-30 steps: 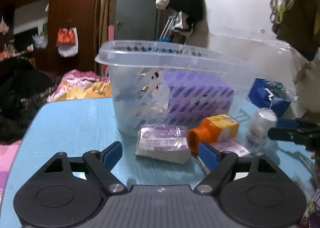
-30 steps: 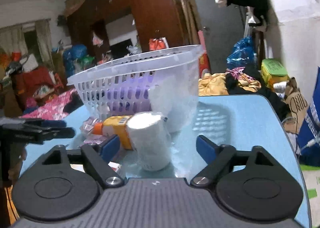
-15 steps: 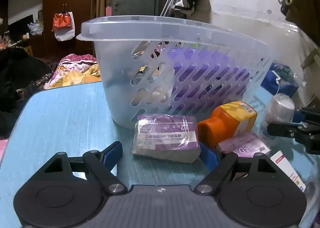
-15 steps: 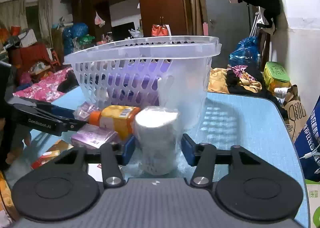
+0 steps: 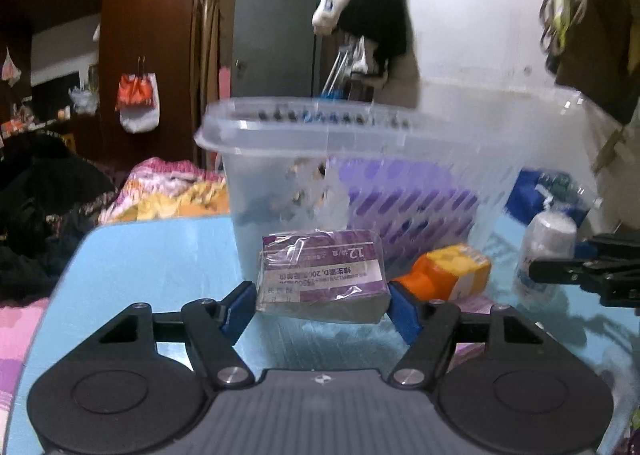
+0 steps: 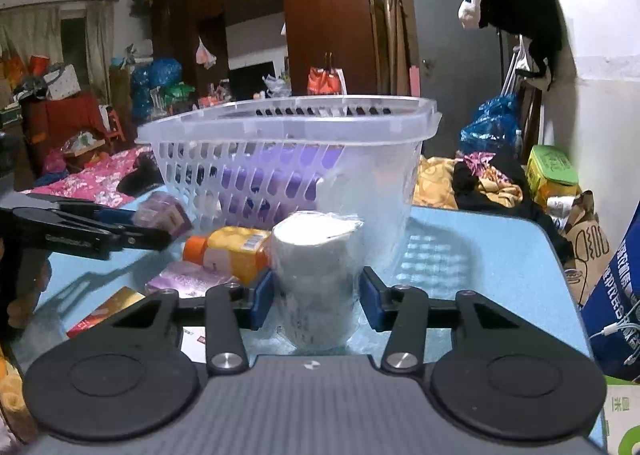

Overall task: Organize objects
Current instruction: 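Grasp the white cup with the right tool while the left tool grasps the purple-wrapped box, then carry the cup and box over the basket and open both tools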

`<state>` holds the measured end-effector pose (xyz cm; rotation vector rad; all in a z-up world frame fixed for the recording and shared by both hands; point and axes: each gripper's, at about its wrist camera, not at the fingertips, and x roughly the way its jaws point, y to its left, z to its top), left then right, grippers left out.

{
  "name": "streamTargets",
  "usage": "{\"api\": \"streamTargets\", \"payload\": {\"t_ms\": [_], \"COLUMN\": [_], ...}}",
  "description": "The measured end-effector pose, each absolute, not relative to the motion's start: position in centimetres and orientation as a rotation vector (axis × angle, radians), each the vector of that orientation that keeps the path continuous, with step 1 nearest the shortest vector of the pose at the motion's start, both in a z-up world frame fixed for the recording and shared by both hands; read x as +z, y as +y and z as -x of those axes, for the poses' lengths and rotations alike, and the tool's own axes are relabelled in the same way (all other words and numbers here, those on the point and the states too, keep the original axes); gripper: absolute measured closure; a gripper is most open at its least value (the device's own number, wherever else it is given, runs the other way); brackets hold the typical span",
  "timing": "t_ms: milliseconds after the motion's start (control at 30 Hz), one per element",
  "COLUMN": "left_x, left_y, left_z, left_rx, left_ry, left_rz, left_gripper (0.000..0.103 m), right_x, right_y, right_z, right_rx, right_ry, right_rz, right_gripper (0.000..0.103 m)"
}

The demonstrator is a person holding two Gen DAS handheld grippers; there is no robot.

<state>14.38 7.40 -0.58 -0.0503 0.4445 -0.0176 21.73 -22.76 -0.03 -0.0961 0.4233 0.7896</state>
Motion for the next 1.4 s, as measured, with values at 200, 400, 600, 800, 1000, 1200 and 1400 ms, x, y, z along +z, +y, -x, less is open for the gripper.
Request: {"api": "streamTargets", "payload": {"t_ms": [200,400,600,800,1000,1200,1400], "left_x": [1.1,6.4,11.8,12.5,10.0,9.5,8.3], "left_y": [8.0,7.3,6.4,6.3,5.7,6.8,7.0], "left_z": [-11.0,-8.9,-13.9,-21.9,-25.7,-26.5,-27.3], "left_rx": [-0.028,-0.052,-0.013,0.042,0.049,0.064,0.08], "left_ry": [0.332,0.203,0.219,0.379,0.489,0.509,0.536], "left_rz": [0.072,0.049,0.031,0.051,0.035,0.049,0.04], "left_gripper": [0.03,0.03,0.03,0.03,0.029,0.029,0.029], "right_x": [0.9,5.4,11.6,12.6,10.1,9.2,8.7], "right_y": [-24.1,-25.7,-22.9,-18.0,-15.2,-15.1,-15.0], "right_z": [-20.5,-18.8,-20.4,-27.0,-30.9,-31.6,-31.2], "right_rx": [0.794,0.804,0.795,0.7,0.683,0.655,0.664], "right_ry": [0.381,0.275,0.172,0.276,0.42,0.447,0.468], "right_rz": [0.078,-0.002,0.048,0.095,0.11,0.136,0.142], "right_gripper": [0.054,0.054,0.054,0.054,0.054,0.054,0.054]}}
